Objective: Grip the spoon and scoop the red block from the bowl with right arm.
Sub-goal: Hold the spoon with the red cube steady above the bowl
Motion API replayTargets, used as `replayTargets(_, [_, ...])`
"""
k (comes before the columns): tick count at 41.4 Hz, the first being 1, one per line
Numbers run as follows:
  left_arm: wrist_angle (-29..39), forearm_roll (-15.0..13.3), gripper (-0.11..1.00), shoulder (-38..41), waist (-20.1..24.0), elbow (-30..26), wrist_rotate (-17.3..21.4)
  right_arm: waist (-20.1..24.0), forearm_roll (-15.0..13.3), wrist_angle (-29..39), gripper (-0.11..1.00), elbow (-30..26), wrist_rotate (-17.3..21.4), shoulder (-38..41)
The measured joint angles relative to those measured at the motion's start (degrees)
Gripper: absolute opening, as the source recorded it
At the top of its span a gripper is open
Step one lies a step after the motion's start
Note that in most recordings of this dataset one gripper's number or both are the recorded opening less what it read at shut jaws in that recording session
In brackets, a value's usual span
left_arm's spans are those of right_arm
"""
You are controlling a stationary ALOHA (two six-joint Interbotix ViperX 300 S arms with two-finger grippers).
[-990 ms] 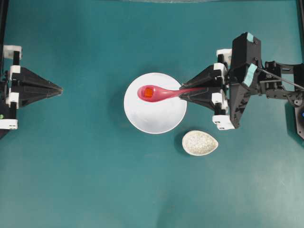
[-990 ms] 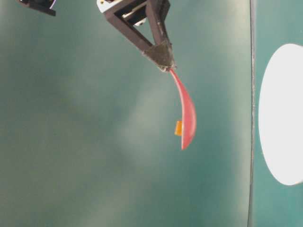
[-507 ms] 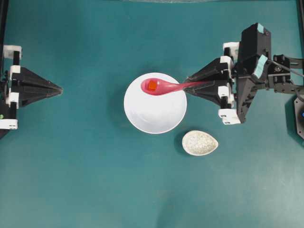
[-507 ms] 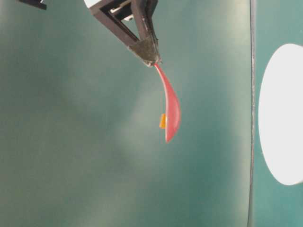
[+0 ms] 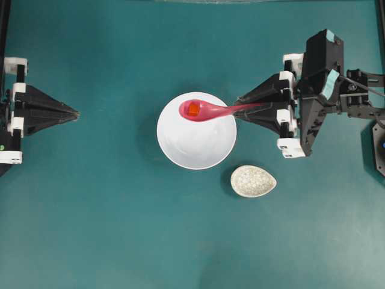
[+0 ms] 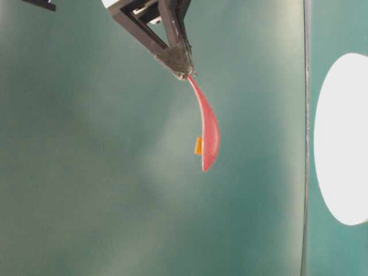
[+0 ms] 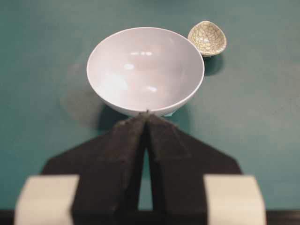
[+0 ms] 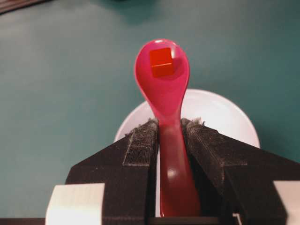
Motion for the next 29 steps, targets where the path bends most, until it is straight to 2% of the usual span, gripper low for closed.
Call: replayTargets(29, [-0.09,0.00,0.01,0.00,-0.35,0.09,0.09,-0.70,-1.76,0.79,0.24,-0.09,-0.09,0.00])
